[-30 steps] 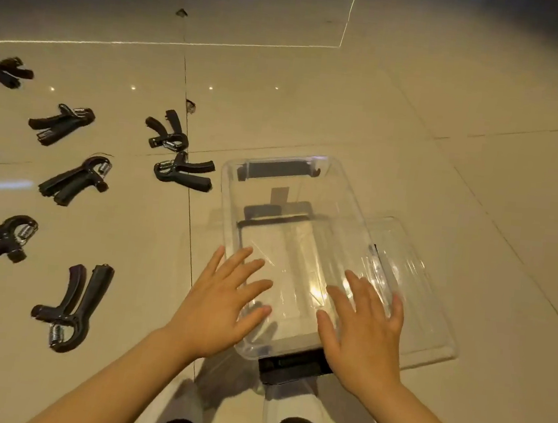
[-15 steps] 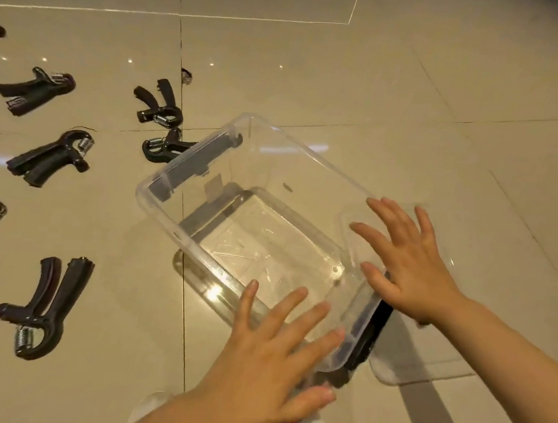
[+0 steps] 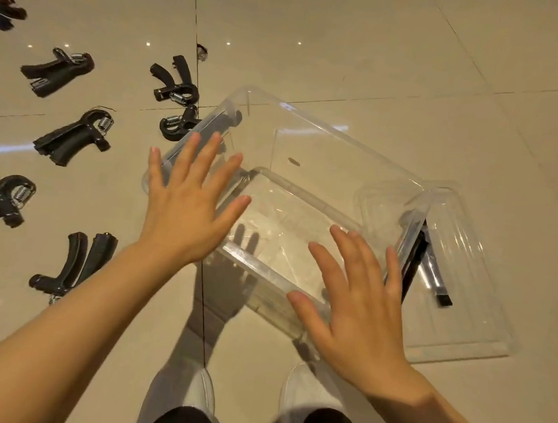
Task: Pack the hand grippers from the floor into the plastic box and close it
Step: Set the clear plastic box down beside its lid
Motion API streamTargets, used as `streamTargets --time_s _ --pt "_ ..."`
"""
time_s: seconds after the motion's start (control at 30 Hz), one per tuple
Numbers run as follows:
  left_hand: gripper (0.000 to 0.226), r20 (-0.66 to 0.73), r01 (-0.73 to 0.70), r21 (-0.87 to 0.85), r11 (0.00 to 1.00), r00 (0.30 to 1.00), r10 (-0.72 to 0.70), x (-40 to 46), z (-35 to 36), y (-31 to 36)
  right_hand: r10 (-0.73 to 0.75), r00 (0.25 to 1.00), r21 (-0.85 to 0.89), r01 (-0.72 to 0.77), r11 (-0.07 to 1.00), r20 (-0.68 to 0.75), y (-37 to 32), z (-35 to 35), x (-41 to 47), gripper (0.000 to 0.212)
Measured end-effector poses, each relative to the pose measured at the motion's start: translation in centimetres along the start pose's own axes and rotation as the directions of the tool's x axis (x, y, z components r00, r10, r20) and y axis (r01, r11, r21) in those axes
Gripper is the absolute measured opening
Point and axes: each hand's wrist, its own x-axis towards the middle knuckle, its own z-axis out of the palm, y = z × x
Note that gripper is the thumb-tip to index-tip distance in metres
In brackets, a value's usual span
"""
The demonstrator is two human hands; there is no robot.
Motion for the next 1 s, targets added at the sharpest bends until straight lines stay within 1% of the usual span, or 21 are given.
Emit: streamTargets --time_s 0.03,0.07,0.17,0.27,0.3,0.37,0.43,0.5,0.57,0.67,0.7,0.77,0.8,0.83,0.9,0.93,1.0 --pt "0.072 0.059 0.068 0.019 0.997 0.996 -0.069 0.2 0.3 -0.6 -0.025 1.0 -0.024 0.025 0.999 -0.002 0.3 0.1 0.2 0.055" --pt "0.076 0.097 0.103 0.032 0.994 0.99 -0.106 0.3 0.6 -0.7 -0.037 0.999 -0.037 0.037 0.999 -0.007 0.6 0.2 0.4 0.056" --pt "0.081 0.131 0.11 0.041 0.993 0.985 -0.115 0.0 0.6 0.4 -0.06 0.998 -0.073 0.062 0.995 0.02 1.7 0.0 1.2 0.061" --pt "0.082 0.171 0.14 0.055 0.989 0.974 -0.147 -0.7 0.3 1.3 -0.157 0.983 -0.066 0.163 0.984 0.094 3.8 -0.6 2.3 0.067" --pt "0.082 0.193 0.126 0.067 0.99 0.972 -0.137 -1.0 0.1 1.9 -0.206 0.97 -0.052 0.214 0.976 0.129 4.9 -1.0 2.9 0.07" --pt "0.084 0.251 0.047 0.062 0.997 0.966 -0.061 -2.2 0.0 4.0 -0.279 0.936 -0.071 0.3 0.951 0.216 7.5 -2.1 4.0 0.074" --pt "0.087 0.313 -0.006 -0.022 1.0 0.95 0.013 -4.1 0.2 6.6 -0.284 0.914 -0.133 0.332 0.934 0.29 9.8 -3.3 5.2 0.075" --pt "0.083 0.307 -0.013 -0.126 0.992 0.95 0.051 -5.9 0.7 8.5 -0.251 0.911 -0.166 0.317 0.934 0.328 11.3 -4.1 6.2 0.074" --pt "0.075 0.212 -0.059 -0.162 0.985 0.973 0.094 -6.9 0.8 9.3 -0.22 0.922 -0.179 0.286 0.941 0.317 11.5 -4.3 6.6 0.073" --pt "0.063 0.078 -0.1 -0.233 0.967 0.99 0.121 -7.0 0.0 8.5 -0.136 0.97 -0.127 0.163 0.978 0.2 9.4 -4.0 5.3 0.067" --pt "0.062 0.018 -0.106 -0.224 0.969 0.993 0.113 -7.0 -0.3 7.5 -0.113 0.981 -0.092 0.129 0.987 0.157 8.2 -3.7 4.5 0.065" --pt "0.062 -0.075 -0.097 -0.134 0.986 0.993 0.087 -6.7 -1.4 4.9 -0.079 0.99 -0.016 0.082 0.997 0.114 5.3 -3.0 2.7 0.062" --pt "0.064 -0.083 -0.057 -0.087 0.995 0.995 0.05 -6.7 -1.7 3.4 -0.069 0.991 0.011 0.068 0.998 0.117 3.9 -2.4 1.9 0.061" --pt "0.067 -0.055 0.009 -0.074 0.997 0.998 -0.013 -6.7 -1.9 2.0 -0.066 0.99 0.012 0.065 0.998 0.128 2.6 -1.6 1.2 0.061" --pt "0.076 0.038 0.123 -0.112 0.986 0.992 -0.12 -6.5 -1.4 0.3 -0.079 0.986 -0.041 0.086 0.995 0.148 0.8 -0.4 0.4 0.06" --pt "0.079 0.077 0.138 -0.119 0.983 0.989 -0.129 -6.4 -0.8 0.2 -0.082 0.985 -0.062 0.093 0.994 0.153 0.5 -0.2 0.3 0.06" --pt "0.083 0.116 0.106 -0.097 0.99 0.989 -0.095 -5.9 0.2 0.6 -0.091 0.986 -0.075 0.102 0.992 0.138 1.0 -0.2 0.4 0.061"
